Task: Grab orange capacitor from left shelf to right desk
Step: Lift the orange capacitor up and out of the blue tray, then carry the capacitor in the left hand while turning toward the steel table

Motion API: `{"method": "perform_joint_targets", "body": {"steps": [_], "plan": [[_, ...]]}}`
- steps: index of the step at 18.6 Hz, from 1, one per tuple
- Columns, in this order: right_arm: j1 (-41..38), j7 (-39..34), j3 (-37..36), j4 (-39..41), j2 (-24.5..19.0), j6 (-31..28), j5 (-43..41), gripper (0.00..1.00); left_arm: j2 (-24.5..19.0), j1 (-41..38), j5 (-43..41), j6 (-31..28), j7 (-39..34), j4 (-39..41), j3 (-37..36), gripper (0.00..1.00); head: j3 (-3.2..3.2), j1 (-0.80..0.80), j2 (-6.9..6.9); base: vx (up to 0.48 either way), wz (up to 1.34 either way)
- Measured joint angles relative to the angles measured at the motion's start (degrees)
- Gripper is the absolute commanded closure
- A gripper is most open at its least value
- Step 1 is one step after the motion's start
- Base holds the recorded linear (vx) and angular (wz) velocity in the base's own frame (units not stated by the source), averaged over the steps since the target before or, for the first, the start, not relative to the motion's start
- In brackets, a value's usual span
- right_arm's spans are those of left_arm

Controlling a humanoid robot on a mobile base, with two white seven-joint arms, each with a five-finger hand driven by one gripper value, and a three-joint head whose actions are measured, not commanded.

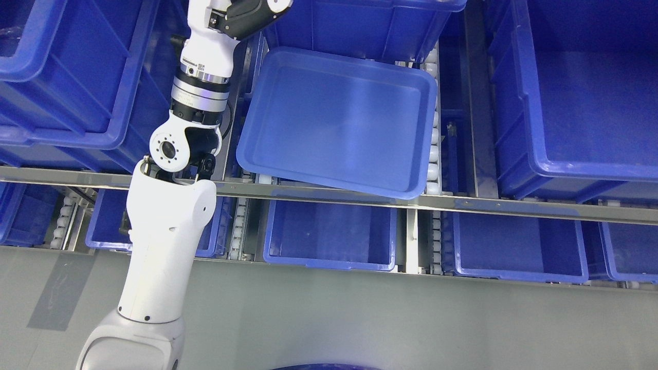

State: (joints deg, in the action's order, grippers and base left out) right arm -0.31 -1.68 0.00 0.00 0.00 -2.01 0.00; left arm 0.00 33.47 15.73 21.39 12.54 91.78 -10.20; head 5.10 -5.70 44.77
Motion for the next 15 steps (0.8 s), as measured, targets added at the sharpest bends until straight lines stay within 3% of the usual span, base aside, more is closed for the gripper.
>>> {"method": "perform_joint_targets", "body": {"steps": [15], "plan": [[0.3, 0.0, 0.0, 0.0, 0.0, -0.2, 0.0, 0.00, 0.0, -2.1, -0.1, 2.0, -0.1, 2.1, 0.0, 0.97, 0.00, 0.00, 0.00, -0.103, 0.03]]}}
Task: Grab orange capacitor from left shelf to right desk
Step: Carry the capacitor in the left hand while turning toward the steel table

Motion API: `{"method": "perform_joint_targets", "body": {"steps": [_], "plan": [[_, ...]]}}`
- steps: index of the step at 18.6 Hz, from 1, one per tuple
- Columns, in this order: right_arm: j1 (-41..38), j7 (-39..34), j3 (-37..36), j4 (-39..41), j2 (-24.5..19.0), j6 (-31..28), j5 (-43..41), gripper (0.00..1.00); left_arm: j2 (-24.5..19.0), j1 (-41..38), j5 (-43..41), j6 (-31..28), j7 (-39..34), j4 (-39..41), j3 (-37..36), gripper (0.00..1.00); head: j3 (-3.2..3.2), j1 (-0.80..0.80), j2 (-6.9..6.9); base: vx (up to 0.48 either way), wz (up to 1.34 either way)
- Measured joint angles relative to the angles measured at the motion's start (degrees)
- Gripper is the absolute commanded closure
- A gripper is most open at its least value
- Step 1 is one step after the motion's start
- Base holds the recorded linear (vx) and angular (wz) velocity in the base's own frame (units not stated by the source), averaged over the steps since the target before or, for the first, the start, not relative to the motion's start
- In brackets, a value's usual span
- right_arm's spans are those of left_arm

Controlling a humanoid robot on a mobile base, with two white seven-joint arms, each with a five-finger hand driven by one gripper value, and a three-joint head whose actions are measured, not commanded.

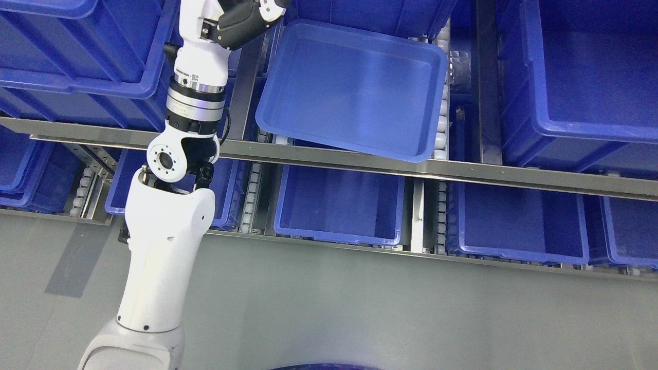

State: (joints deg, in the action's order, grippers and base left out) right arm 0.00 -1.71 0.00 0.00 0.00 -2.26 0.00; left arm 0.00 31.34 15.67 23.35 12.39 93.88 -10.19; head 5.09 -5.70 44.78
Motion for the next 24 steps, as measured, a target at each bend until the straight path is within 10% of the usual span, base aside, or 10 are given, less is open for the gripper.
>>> {"method": "perform_joint_targets", "body": {"steps": [24], "plan": [[0.0, -0.1, 0.0, 0.0, 0.0, 0.0, 0.0, 0.00, 0.0, -1.1, 0.0, 0.0, -0.4, 0.0, -4.9, 0.97, 0.00, 0.00, 0.00, -0.068, -0.81]]}}
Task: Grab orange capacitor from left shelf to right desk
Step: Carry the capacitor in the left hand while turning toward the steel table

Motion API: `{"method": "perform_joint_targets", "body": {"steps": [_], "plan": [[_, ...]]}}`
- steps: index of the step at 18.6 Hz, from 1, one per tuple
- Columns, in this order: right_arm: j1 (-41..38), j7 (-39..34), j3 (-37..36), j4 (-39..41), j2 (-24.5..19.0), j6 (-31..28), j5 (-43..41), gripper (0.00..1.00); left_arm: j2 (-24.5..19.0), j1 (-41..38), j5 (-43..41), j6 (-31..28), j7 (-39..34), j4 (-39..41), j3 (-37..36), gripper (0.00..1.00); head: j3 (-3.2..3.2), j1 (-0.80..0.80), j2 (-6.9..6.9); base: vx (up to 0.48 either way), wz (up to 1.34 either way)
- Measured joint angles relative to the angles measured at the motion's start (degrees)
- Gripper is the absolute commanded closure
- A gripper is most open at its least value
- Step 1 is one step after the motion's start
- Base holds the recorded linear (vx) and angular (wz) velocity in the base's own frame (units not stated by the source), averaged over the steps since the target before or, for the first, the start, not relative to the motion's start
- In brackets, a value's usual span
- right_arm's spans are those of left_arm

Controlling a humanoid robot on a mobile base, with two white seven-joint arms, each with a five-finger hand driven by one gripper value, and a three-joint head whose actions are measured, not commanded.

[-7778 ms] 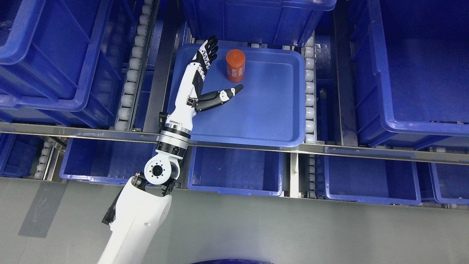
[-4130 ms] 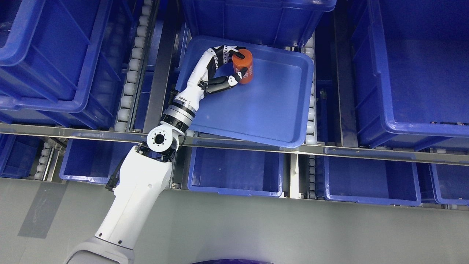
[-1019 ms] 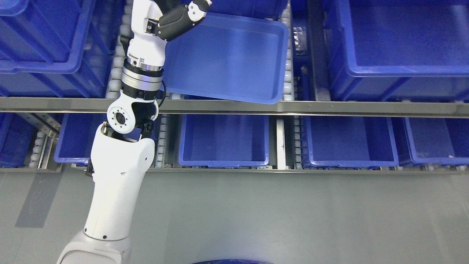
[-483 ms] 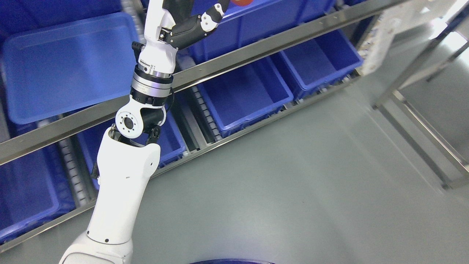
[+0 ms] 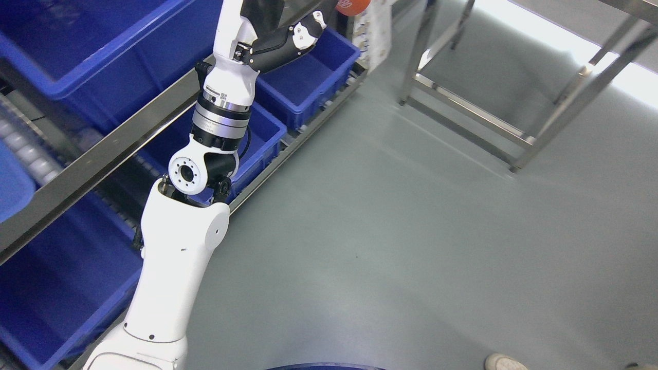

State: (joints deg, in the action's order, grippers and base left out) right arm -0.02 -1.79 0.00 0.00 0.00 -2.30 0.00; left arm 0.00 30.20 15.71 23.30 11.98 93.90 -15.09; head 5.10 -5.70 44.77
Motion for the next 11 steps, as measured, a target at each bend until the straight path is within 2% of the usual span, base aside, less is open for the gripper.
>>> {"method": "perform_joint_targets", "body": {"steps": [5, 11], "plan": [[-0.3, -0.1, 0.0, 0.0, 0.0, -0.3, 0.0, 0.00, 0.0, 0.5, 0.0, -0.1, 0.0, -0.1, -1.5, 0.97, 0.00, 0.00, 0.01, 0.128, -0.75], [-0.2, -0.4, 0.0, 0.0, 0.0, -0.3, 0.0, 0.00, 0.0, 0.6, 0.0, -0.3, -0.3, -0.2, -2.7, 0.97, 0.00, 0.00, 0.01, 0.193, -0.53]]}}
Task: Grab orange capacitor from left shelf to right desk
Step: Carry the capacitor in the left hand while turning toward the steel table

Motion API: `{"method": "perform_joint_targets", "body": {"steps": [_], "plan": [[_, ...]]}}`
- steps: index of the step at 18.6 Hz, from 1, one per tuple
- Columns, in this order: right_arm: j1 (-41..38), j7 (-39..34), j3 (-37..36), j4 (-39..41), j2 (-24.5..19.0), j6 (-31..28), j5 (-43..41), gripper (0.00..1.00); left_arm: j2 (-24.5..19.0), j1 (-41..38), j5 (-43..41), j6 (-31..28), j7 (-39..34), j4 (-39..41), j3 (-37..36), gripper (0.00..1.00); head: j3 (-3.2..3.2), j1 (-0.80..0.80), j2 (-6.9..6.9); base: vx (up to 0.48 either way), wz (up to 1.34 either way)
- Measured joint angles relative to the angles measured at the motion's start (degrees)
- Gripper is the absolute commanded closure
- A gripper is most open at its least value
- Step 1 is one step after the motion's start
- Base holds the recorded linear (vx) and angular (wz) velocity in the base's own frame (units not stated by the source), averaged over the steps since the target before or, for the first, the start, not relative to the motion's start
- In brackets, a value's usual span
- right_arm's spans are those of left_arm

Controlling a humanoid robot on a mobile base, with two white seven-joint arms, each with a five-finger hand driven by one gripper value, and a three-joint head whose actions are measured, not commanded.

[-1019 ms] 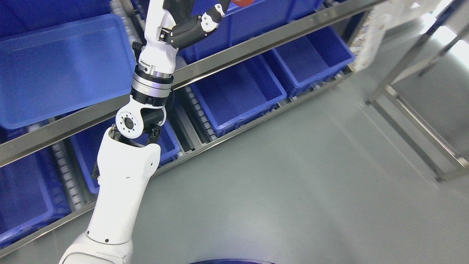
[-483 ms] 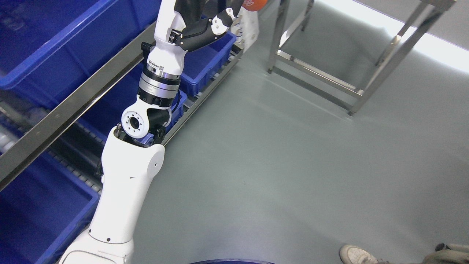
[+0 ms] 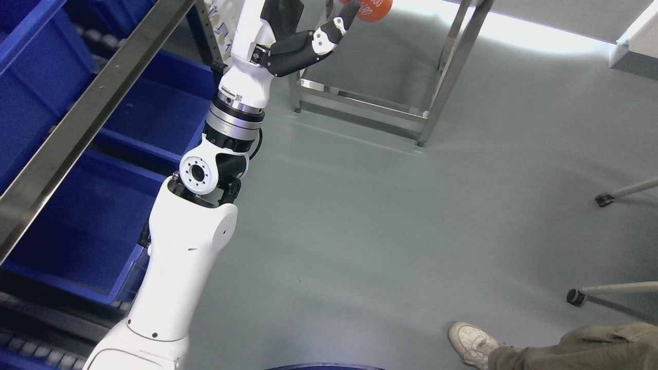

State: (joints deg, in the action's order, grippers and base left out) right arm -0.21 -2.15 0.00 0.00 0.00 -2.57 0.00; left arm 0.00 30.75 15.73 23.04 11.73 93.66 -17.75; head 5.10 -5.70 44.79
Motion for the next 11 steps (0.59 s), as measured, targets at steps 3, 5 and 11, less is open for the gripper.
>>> {"method": "perform_joint_targets", "body": {"steps": [3, 5, 11], "plan": [[0.1, 0.3, 0.0, 0.0, 0.0, 0.2, 0.0, 0.00, 0.0, -0.3, 0.0, 0.1, 0.0, 0.0, -0.5, 0.97, 0.00, 0.00, 0.00, 0.246, -0.32], [0.1, 0.3, 0.0, 0.0, 0.0, 0.2, 0.0, 0.00, 0.0, -0.5, 0.0, 0.1, 0.0, 0.0, -1.0, 0.97, 0.00, 0.00, 0.00, 0.271, -0.21], [0.2, 0.4, 0.0, 0.0, 0.0, 0.3, 0.0, 0.00, 0.0, -0.7, 0.0, -0.4, 0.0, -0.1, -2.9, 0.97, 0.00, 0.00, 0.00, 0.335, -0.15]]}}
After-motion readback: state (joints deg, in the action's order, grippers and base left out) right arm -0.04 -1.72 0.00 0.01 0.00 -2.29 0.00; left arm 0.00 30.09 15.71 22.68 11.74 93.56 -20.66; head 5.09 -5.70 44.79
